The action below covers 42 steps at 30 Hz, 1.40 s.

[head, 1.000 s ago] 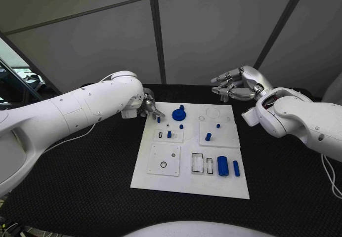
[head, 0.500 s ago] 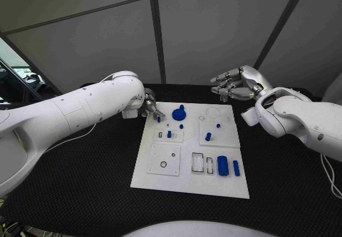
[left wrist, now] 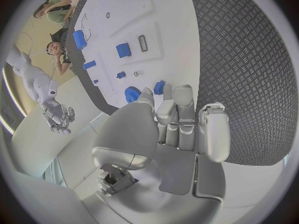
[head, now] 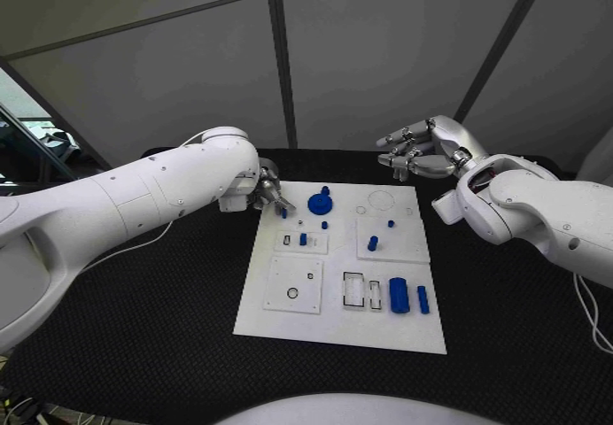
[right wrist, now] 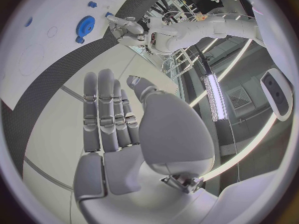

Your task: Assemble the parts on the task board

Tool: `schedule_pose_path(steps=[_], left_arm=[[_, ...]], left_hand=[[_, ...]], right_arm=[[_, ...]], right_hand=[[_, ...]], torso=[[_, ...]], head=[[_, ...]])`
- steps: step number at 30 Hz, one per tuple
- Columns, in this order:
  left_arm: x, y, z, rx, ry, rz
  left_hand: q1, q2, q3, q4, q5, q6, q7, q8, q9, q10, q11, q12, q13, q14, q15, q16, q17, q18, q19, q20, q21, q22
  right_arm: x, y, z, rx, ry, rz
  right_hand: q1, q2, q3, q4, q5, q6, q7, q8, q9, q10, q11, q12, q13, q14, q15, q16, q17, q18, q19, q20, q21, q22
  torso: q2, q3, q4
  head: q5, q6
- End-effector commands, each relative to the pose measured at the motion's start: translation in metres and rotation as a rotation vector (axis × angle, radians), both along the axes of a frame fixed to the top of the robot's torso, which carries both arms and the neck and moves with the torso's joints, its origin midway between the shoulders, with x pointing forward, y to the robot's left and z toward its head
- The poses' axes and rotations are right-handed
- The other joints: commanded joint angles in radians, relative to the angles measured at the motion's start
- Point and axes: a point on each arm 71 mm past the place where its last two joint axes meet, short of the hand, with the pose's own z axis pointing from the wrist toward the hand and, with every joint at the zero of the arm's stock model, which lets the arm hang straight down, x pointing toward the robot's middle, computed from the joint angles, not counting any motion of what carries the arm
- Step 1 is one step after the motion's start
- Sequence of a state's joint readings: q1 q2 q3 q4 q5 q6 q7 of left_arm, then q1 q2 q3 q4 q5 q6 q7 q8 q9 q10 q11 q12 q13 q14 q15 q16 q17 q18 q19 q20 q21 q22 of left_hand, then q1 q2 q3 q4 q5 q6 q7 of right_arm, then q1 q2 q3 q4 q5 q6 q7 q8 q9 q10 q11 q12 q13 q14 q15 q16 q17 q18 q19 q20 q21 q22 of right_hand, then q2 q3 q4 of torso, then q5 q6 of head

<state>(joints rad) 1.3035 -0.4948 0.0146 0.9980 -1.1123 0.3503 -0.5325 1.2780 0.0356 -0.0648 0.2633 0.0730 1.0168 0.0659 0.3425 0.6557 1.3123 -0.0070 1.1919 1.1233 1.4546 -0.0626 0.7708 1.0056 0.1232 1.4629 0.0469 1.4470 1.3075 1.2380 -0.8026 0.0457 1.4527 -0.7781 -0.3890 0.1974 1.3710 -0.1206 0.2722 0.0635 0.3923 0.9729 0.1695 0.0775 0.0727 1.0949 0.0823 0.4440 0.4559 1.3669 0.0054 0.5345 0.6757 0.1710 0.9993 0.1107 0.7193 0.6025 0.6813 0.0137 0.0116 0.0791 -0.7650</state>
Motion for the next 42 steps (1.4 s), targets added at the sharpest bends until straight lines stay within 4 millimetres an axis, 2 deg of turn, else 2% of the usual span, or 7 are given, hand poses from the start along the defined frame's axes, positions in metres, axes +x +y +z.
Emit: schedule_pose_path(steps=[1, 9, 17, 21, 26, 33, 42], left_arm=[[0.000, -0.001, 0.000, 0.004, 0.009, -0.017], [0.000, 0.000, 0.000, 0.001, -0.001, -0.008], [0.001, 0.000, 0.001, -0.041, -0.025, 0.007], [0.001, 0.000, 0.002, -0.070, -0.028, 0.012], [0.000, 0.003, 0.002, -0.106, -0.019, 0.024], [-0.010, 0.012, 0.006, -0.164, -0.021, 0.054], [-0.033, 0.015, 0.014, -0.220, -0.037, 0.064]], left_hand=[[0.007, 0.001, 0.001, -0.007, 0.006, 0.000, -0.003, 0.006, 0.001, 0.009, -0.001, 0.006, 0.000, 0.002, -0.004, 0.004, 0.001, -0.089, 0.050, -0.005, 0.004, 0.144], [0.056, 0.030, 0.032, -0.033, 0.008, -0.002, -0.008, 0.005, 0.006, 0.009, -0.005, 0.005, -0.001, 0.002, -0.006, 0.003, 0.001, -0.089, 0.049, -0.006, 0.002, 0.143], [0.167, 0.075, 0.178, -0.112, 0.004, -0.022, -0.008, -0.007, 0.010, 0.004, -0.008, -0.007, -0.010, 0.002, -0.009, 0.002, 0.002, -0.088, 0.048, -0.012, -0.001, 0.143], [0.161, 0.061, 0.259, -0.128, 0.005, -0.025, -0.006, -0.004, 0.019, 0.004, -0.007, -0.012, -0.015, 0.002, -0.006, 0.002, 0.002, -0.088, 0.048, -0.010, -0.003, 0.142], [0.101, 0.003, 0.411, -0.146, 0.002, -0.029, -0.002, 0.008, 0.040, 0.007, -0.004, -0.014, -0.020, 0.003, -0.005, 0.002, 0.003, -0.088, 0.048, -0.008, -0.005, 0.144], [0.005, -0.053, 0.595, -0.184, 0.000, -0.035, -0.004, 0.034, 0.073, 0.013, -0.006, -0.011, -0.020, 0.003, -0.004, 0.002, 0.003, -0.087, 0.047, -0.008, -0.010, 0.144], [-0.065, -0.079, 0.706, -0.222, -0.001, -0.041, -0.008, 0.064, 0.103, 0.016, -0.008, -0.013, -0.027, 0.004, -0.007, 0.002, 0.004, -0.087, 0.049, -0.010, -0.012, 0.146]], right_arm=[[0.000, 0.001, 0.002, 0.003, -0.003, 0.009], [0.000, 0.001, 0.002, 0.003, -0.003, 0.010], [0.000, 0.001, 0.001, 0.003, -0.003, 0.009], [0.000, 0.001, 0.001, 0.002, -0.001, 0.010], [0.001, 0.001, 0.001, 0.001, 0.002, 0.011], [0.002, 0.000, 0.000, -0.002, 0.004, 0.007], [0.003, -0.002, 0.000, -0.004, 0.006, 0.001]], right_hand=[[-0.002, 0.000, 0.007, 0.000, 0.008, -0.004, 0.001, 0.000, 0.001, -0.003, -0.001, -0.007, -0.002, 0.007, -0.002, -0.007, 0.001, 0.011, 0.008, 0.002, -0.005, -0.001], [-0.002, 0.000, 0.007, 0.000, 0.010, -0.004, 0.001, 0.000, 0.001, -0.002, -0.001, -0.007, -0.003, 0.008, -0.002, -0.009, 0.002, 0.011, 0.008, 0.002, -0.005, -0.001], [-0.002, 0.000, 0.007, 0.000, 0.010, -0.004, 0.001, 0.000, 0.001, -0.002, -0.001, -0.007, -0.003, 0.008, -0.002, -0.009, 0.002, 0.011, 0.008, 0.002, -0.005, -0.001], [-0.002, 0.000, 0.007, 0.000, 0.010, -0.004, 0.001, 0.000, 0.001, -0.002, -0.001, -0.007, -0.003, 0.008, -0.002, -0.009, 0.002, 0.011, 0.008, 0.002, -0.005, -0.001], [-0.002, 0.000, 0.007, 0.000, 0.010, -0.004, 0.001, 0.000, 0.001, -0.002, -0.001, -0.007, -0.003, 0.008, -0.002, -0.009, 0.002, 0.011, 0.008, 0.002, -0.005, -0.001], [-0.002, 0.000, 0.007, 0.000, 0.010, -0.004, 0.001, 0.000, 0.001, -0.002, -0.001, -0.007, -0.003, 0.008, -0.002, -0.009, 0.002, 0.011, 0.008, 0.002, -0.005, -0.001], [-0.002, 0.000, 0.007, 0.000, 0.010, -0.004, 0.001, 0.000, 0.001, -0.002, -0.001, -0.007, -0.003, 0.008, -0.002, -0.009, 0.002, 0.011, 0.008, 0.002, -0.005, -0.001]], torso=[[0.000, -0.0001, 0.0002], [0.000, 0.0000, 0.0001], [-0.001, 0.0001, 0.0005], [-0.001, 0.0000, 0.0005], [-0.001, 0.0006, 0.0007], [-0.002, 0.0005, 0.0027], [-0.002, 0.0006, 0.0035]], head=[[0.000, -0.001], [0.000, -0.002], [0.000, -0.004], [0.001, -0.004], [0.004, -0.004], [0.003, -0.005], [0.010, -0.005]])
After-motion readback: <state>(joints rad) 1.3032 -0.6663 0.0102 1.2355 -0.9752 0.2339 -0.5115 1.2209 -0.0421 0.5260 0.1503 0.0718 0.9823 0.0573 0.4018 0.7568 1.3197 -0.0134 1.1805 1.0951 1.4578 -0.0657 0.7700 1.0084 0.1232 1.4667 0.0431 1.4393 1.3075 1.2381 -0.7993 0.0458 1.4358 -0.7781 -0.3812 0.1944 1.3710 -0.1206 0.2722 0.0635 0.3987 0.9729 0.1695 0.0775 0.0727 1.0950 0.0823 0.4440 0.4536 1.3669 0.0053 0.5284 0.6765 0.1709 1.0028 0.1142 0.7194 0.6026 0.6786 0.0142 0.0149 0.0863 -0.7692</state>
